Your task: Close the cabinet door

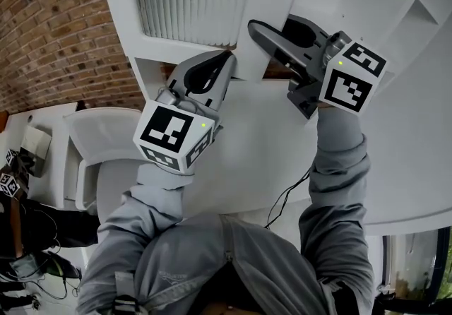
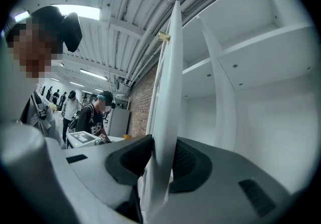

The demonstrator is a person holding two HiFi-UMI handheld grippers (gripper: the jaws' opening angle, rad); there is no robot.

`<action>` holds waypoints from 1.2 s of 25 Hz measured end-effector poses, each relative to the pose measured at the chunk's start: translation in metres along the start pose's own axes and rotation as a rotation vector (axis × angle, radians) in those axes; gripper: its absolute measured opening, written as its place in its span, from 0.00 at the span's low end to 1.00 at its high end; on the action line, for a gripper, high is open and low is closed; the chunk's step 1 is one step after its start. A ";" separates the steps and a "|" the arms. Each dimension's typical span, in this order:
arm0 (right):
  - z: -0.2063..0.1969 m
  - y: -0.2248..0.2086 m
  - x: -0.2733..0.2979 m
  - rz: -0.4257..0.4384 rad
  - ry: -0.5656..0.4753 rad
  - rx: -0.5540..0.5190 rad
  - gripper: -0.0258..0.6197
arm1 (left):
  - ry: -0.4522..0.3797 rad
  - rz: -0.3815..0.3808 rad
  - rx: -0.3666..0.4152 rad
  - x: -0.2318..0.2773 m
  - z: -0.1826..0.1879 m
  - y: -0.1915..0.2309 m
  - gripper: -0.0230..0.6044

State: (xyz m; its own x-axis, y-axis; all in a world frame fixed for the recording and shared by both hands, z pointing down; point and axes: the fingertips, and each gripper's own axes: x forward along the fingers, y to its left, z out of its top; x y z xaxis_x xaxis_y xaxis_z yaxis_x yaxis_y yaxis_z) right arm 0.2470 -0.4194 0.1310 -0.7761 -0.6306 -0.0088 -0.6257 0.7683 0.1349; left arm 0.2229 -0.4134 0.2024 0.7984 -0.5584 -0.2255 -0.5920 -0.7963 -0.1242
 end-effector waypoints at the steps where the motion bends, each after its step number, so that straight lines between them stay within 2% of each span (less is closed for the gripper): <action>1: 0.000 -0.002 0.002 0.006 -0.002 0.001 0.21 | 0.003 0.004 -0.002 0.002 -0.002 0.003 0.04; 8: -0.003 -0.021 0.014 0.042 -0.015 0.009 0.22 | -0.007 0.021 0.007 0.016 -0.010 0.018 0.04; 21: -0.007 -0.035 0.015 0.057 -0.028 0.008 0.24 | -0.023 0.038 0.032 0.031 -0.008 0.021 0.04; 30: -0.007 -0.048 0.016 -0.033 -0.033 -0.037 0.30 | -0.012 0.067 0.058 0.039 -0.009 0.029 0.04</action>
State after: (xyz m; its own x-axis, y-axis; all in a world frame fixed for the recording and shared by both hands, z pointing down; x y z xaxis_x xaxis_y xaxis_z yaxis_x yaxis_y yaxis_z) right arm 0.2655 -0.4669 0.1313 -0.7573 -0.6514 -0.0463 -0.6485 0.7418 0.1710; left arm 0.2379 -0.4607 0.1984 0.7557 -0.6065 -0.2471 -0.6495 -0.7424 -0.1642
